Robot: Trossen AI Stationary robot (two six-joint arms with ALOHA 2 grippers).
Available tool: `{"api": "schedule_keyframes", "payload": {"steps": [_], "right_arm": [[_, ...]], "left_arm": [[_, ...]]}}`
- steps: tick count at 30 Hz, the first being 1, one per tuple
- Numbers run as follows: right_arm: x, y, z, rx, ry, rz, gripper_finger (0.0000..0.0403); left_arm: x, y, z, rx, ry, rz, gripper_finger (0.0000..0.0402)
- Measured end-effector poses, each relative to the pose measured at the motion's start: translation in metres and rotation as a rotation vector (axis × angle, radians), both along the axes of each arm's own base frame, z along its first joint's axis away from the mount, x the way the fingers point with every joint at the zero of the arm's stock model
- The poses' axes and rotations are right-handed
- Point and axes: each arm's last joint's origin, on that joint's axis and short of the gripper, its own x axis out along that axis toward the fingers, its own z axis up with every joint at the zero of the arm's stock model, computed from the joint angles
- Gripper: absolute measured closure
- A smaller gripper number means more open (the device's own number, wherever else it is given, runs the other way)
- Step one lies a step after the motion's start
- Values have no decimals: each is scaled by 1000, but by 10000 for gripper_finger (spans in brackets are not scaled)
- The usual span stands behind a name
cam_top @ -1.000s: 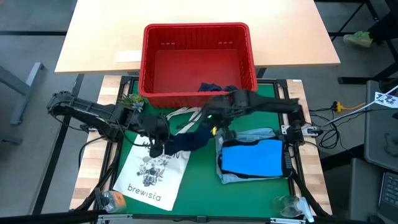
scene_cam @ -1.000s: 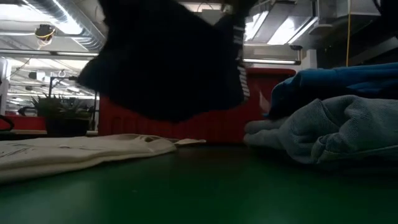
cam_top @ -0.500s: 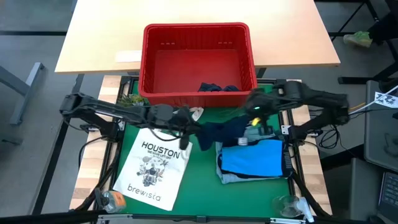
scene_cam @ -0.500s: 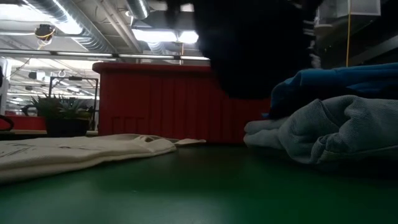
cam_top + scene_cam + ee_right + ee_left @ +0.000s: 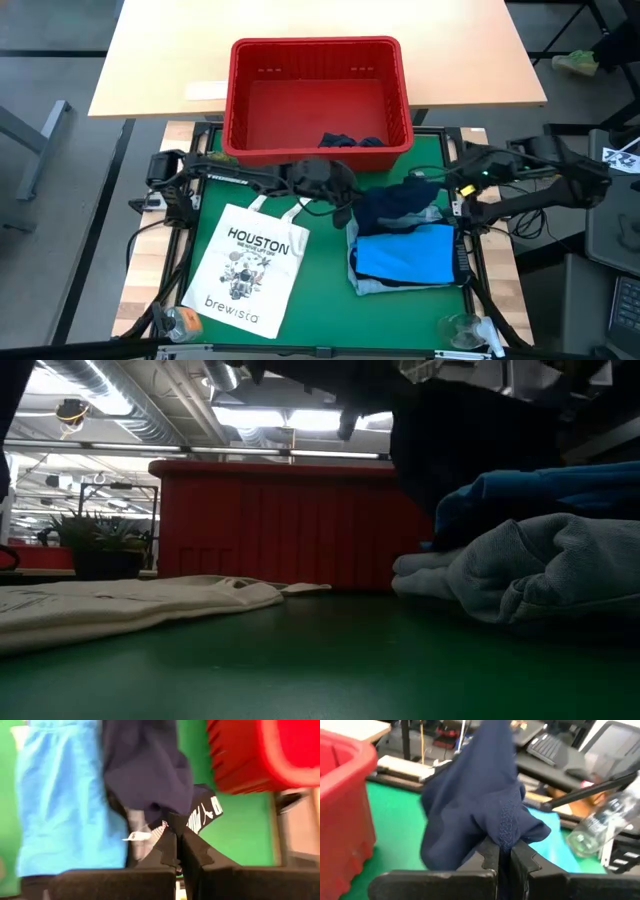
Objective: Fold Laundry from Bin
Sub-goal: Stack the dark blue boxer on top of the blue short
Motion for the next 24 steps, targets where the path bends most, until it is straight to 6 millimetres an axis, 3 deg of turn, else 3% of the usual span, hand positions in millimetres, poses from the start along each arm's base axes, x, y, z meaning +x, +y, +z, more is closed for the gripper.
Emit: {"api": "schedule_keyframes", "payload": {"steps": [9, 16, 24], "right_arm": [[-43, 6, -37, 241, 1, 48, 401], [-61, 11, -44, 419, -31, 150, 401], [-65, 14, -43, 510, -39, 195, 401]], "left_arm": [[-5, 2, -15, -3, 176, 26, 395], [-5, -23, -15, 3, 176, -18, 395], [-3, -62, -25, 35, 194, -66, 395]]}}
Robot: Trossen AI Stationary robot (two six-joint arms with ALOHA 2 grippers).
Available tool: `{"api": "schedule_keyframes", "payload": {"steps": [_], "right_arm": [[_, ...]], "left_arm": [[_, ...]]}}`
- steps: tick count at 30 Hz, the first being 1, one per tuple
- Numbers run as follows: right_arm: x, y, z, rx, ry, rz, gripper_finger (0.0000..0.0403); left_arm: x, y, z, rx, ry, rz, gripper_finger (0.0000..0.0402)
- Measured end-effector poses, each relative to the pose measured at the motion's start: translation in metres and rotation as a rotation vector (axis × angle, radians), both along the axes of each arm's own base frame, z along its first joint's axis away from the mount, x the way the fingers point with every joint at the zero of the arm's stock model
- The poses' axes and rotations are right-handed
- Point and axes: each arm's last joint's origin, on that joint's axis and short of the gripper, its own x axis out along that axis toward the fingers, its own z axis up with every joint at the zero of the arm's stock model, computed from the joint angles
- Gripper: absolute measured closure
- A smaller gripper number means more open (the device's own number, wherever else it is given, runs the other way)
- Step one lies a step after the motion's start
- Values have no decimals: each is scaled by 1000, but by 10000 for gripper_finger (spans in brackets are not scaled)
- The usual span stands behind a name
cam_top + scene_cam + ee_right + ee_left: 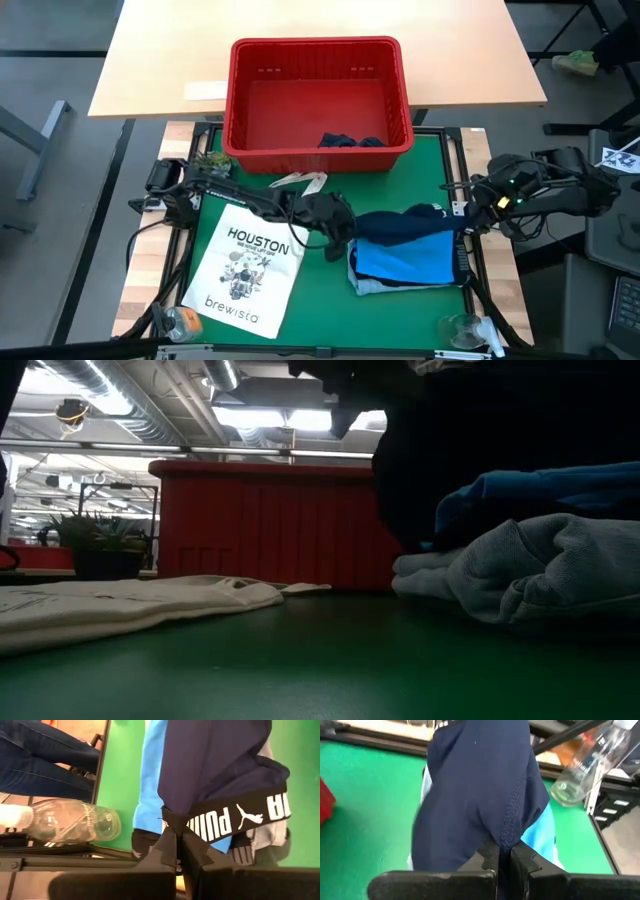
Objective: Fold Laundry from Bin
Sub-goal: Stack the dark blue boxer on top of the blue short
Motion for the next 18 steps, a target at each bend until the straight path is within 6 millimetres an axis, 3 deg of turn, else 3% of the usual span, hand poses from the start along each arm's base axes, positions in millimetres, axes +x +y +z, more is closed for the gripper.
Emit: {"api": "schedule_keyframes", "payload": {"steps": [4, 14, 18], "right_arm": [[3, 0, -6, 13, 28, 8, 401], [13, 3, -48, 116, 216, 35, 401], [15, 5, -63, 187, 291, 40, 401]], "left_arm": [[1, -12, -4, 18, 1, -3, 395], [11, -48, -42, 29, 51, -81, 394], [9, -61, -45, 35, 55, -111, 394]]}}
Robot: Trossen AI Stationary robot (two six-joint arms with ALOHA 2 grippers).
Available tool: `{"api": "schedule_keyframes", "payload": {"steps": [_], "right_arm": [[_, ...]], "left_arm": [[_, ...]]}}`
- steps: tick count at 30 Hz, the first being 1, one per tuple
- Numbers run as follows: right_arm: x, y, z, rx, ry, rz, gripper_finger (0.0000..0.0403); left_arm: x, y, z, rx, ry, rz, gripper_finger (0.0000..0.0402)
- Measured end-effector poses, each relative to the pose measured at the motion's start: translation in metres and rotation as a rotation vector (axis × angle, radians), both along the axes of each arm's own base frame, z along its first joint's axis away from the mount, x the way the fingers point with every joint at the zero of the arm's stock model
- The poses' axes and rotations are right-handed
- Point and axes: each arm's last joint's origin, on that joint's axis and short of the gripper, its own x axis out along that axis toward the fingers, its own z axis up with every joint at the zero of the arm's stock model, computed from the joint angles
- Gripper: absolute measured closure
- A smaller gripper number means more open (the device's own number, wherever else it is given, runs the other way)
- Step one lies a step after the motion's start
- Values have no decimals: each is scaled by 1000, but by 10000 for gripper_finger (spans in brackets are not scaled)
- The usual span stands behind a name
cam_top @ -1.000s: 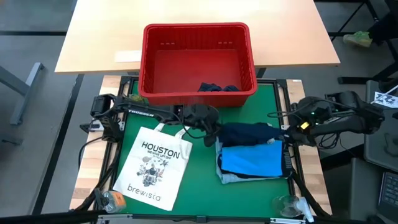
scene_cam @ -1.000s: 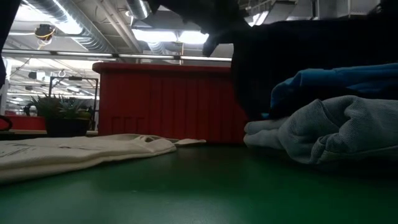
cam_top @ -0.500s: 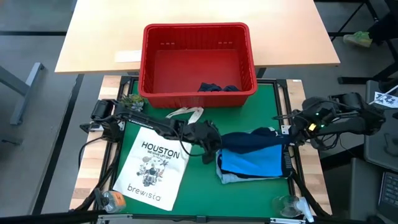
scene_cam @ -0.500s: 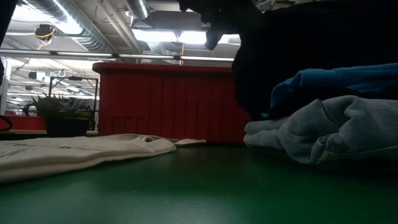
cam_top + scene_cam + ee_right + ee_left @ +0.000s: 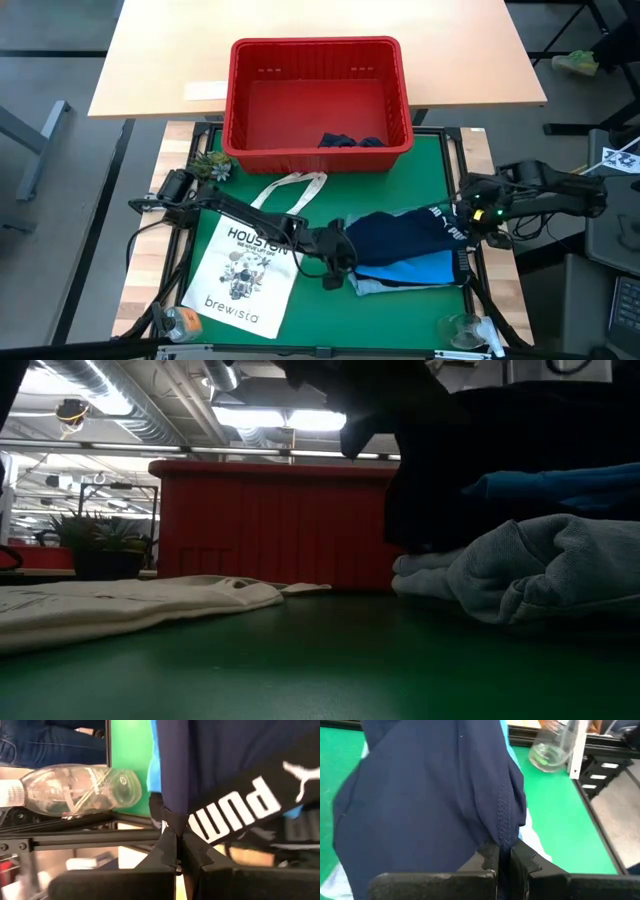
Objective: Fold Laundry from Bin
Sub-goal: Stack the dark blue boxer on top of the blue short
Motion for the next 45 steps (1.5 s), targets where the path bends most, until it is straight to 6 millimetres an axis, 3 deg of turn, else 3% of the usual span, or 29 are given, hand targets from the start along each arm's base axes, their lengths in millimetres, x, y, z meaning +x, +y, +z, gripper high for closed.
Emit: {"api": "schedule_keyframes", "payload": {"steps": [8, 17, 28, 38, 45], "right_arm": [[2, 2, -31, 81, 147, -4, 401], [2, 4, -27, 160, 184, -40, 400], [2, 4, -26, 173, 213, -74, 388], [2, 3, -27, 149, 212, -80, 279], [2, 3, -27, 155, 213, -79, 225]], "left_arm": [[-1, -10, -3, 12, 2, -6, 382], [2, -17, -29, 1, 73, -50, 322], [1, -20, -31, -71, 105, -160, 265], [-2, -17, -8, -91, 43, -176, 247], [-2, -17, -7, -93, 35, -182, 246]]}}
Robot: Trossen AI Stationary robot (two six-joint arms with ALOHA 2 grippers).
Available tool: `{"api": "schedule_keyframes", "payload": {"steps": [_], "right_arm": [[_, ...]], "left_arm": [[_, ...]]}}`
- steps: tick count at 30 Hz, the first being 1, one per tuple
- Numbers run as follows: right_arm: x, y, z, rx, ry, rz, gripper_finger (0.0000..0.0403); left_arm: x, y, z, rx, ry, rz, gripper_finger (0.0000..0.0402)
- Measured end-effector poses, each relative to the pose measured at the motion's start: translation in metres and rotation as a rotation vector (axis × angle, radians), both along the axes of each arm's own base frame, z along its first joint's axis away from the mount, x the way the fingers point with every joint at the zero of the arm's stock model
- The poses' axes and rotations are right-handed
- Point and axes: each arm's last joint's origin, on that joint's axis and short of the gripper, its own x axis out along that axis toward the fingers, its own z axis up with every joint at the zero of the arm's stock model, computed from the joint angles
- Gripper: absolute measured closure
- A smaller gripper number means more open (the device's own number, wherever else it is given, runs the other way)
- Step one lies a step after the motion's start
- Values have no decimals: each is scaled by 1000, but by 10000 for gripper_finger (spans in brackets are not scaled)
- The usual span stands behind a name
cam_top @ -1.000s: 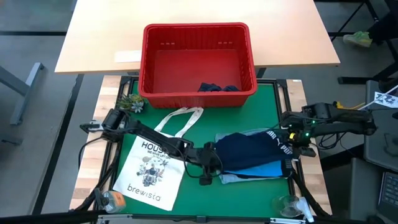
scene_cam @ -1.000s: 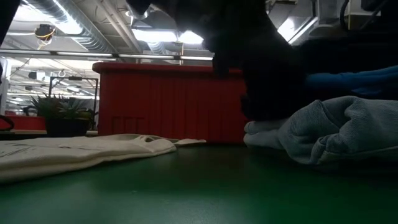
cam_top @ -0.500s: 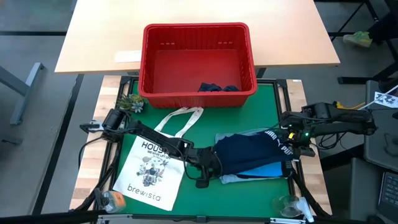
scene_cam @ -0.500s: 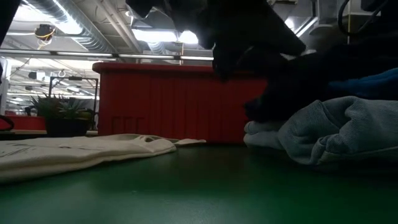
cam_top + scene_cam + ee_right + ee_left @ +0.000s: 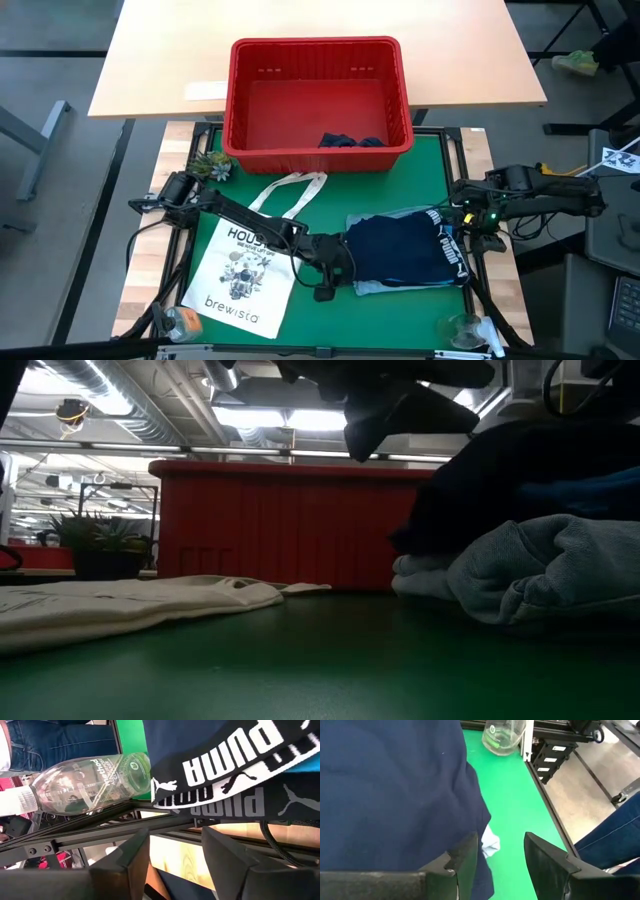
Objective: Fold Laundry from Bin
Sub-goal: Stack the dark blue boxer on top of the blue short
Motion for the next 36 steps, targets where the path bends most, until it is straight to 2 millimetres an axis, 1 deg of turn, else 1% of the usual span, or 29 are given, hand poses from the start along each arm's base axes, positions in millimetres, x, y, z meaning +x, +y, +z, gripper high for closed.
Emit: {"api": "schedule_keyframes", "payload": {"steps": [7, 10, 12, 14, 17, 20, 23, 25, 27, 30, 32, 34, 36], "right_arm": [[2, 0, 0, 1, -19, 0, 222], [4, 1, 2, 27, -56, 4, 222], [6, 1, 9, 51, -103, 9, 222], [10, 1, 19, 43, -177, 8, 222], [18, -1, 32, -67, -306, -31, 222], [30, -7, 41, -268, -439, -128, 222], [39, -13, 42, -468, -516, -221, 222], [46, -15, 38, -564, -495, -236, 222], [52, -17, 30, -625, -436, -226, 222], [59, -17, 13, -656, -314, -169, 222], [65, -17, 1, -673, -225, -138, 222], [67, -18, -11, -725, -116, -106, 222], [71, -20, -19, -778, -42, -85, 222]], "left_arm": [[-1, 2, -3, 23, 27, 24, 246], [-2, 1, -2, -9, 35, 5, 246], [-2, 2, 6, -29, 11, 6, 246], [-2, 6, 21, -42, -33, 13, 246], [1, 18, 36, -35, -83, 58, 246], [4, 27, 40, 22, -115, 90, 246], [8, 32, 39, 54, -138, 121, 246], [9, 35, 37, 63, -128, 136, 246], [11, 36, 31, 73, -118, 146, 246], [12, 36, 28, 84, -110, 160, 246], [14, 33, 22, 85, -107, 153, 246], [16, 28, 10, 94, -73, 140, 246], [17, 24, -3, 103, -35, 125, 246]]}}
